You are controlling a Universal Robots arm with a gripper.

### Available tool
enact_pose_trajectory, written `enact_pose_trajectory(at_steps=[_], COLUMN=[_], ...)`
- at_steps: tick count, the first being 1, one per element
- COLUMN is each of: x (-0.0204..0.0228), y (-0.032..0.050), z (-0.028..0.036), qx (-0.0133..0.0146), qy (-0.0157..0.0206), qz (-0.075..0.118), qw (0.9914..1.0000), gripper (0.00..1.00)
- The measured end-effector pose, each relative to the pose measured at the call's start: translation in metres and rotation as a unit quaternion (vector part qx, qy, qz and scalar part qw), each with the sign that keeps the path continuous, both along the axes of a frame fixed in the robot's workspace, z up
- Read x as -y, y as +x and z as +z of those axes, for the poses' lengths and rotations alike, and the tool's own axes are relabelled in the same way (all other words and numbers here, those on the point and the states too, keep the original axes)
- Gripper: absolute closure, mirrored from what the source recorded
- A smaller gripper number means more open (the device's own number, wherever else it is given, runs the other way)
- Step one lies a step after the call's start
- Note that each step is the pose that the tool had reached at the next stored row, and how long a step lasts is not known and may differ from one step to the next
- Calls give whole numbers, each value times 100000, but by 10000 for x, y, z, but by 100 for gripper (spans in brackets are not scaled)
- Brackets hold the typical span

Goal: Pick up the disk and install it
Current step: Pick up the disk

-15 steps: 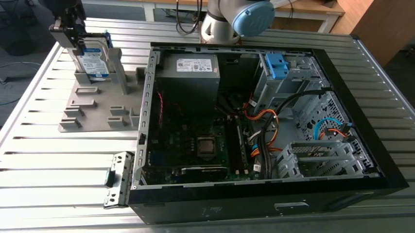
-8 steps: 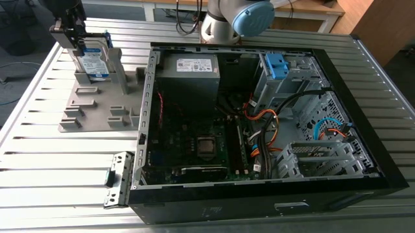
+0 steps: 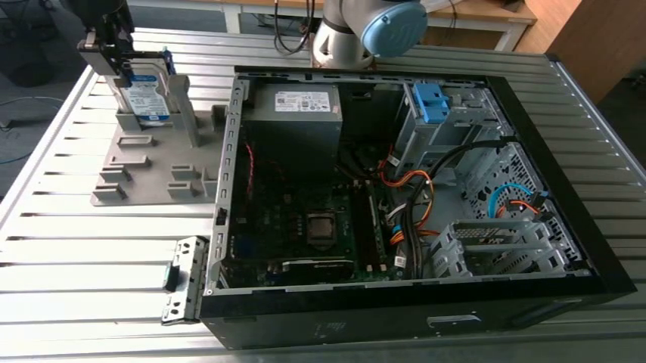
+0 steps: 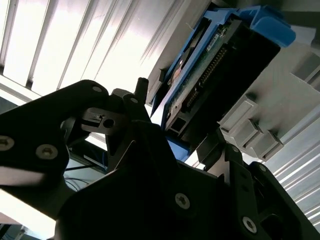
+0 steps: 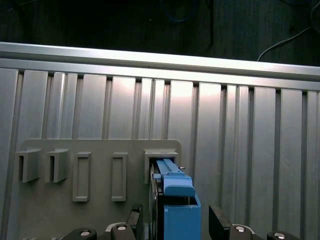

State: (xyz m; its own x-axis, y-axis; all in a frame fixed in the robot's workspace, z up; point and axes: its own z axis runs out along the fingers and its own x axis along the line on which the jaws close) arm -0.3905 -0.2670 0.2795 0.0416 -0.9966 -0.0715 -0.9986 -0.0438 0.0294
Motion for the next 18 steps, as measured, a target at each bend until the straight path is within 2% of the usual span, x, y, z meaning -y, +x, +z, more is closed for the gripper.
enact_pose_trajectory(at_steps=[2,5,6,7,9,18], x=[0,0,0,0,0,0], y=[0,0,0,0,0,0], z=[0,-1,0,-1,-1,-2], qx=[4,2,-3,7,6,19], qy=[1,-4,-10,4,4,7], qz=[0,0,0,2,2,1], qw=[100000,100000,100000,100000,100000,100000], gripper=[37,55,55,61,64,64])
